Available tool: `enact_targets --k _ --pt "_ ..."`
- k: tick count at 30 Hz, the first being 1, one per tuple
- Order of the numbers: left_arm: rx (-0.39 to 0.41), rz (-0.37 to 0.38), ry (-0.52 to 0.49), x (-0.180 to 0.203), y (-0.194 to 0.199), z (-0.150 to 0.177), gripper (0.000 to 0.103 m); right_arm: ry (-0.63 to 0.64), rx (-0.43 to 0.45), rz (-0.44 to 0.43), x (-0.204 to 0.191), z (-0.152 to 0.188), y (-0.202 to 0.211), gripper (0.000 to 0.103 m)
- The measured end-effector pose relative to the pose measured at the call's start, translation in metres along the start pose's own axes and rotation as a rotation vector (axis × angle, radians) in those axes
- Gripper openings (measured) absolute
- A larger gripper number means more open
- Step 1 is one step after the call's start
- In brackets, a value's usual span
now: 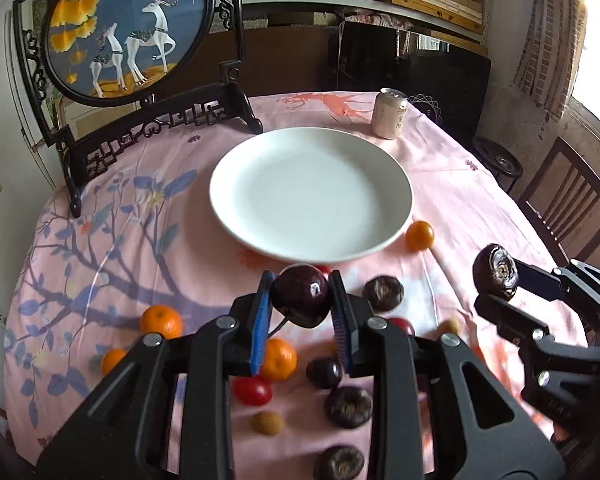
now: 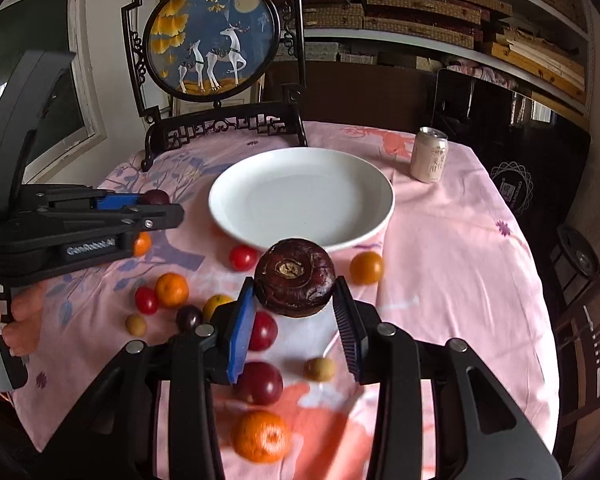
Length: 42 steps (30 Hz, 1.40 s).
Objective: Organize fruits
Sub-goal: 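Grasp a dark mangosteen with the right gripper while the left gripper grasps a dark cherry, then lower both held fruits onto the white plate and open both grippers, then grasp a tangerine with the right gripper while the left gripper grasps a dark mangosteen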
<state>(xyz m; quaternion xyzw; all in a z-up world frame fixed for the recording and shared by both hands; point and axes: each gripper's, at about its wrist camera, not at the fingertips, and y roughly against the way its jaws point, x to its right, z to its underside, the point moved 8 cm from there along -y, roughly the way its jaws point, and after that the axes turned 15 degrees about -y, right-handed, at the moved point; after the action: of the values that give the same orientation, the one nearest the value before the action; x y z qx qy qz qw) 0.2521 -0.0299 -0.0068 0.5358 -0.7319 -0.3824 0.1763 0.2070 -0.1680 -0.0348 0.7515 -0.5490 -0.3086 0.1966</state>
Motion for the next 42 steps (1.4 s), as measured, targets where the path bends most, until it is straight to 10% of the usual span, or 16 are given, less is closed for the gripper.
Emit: enact_targets --k 9,12,20,30,42 --pt "-0.135 -0.005 0.099 -0.025 -0.111 -0.031 0.028 -0.025 -0.145 0.014 -0.004 -0.028 -0.106 0.039" --pt "-0.148 -0.004 0.108 -0.025 -0.123 -0.032 0.063 -0.050 -0.178 0.021 0.002 -0.025 -0.123 0.048" --pt "-0.097 -0.043 0.100 -0.026 -0.078 -0.019 0.081 -0.064 -0.100 0.000 0.013 -0.016 -0.067 0.064" --pt "-0.066 -0.048 0.084 -0.004 -0.001 0.070 0.088 -0.045 -0.138 -0.015 0.016 0.076 0.015 0.066" --pt "-0.122 0.013 0.167 0.016 0.019 0.154 0.089 -0.034 -0.240 0.047 0.004 0.126 -0.001 0.066"
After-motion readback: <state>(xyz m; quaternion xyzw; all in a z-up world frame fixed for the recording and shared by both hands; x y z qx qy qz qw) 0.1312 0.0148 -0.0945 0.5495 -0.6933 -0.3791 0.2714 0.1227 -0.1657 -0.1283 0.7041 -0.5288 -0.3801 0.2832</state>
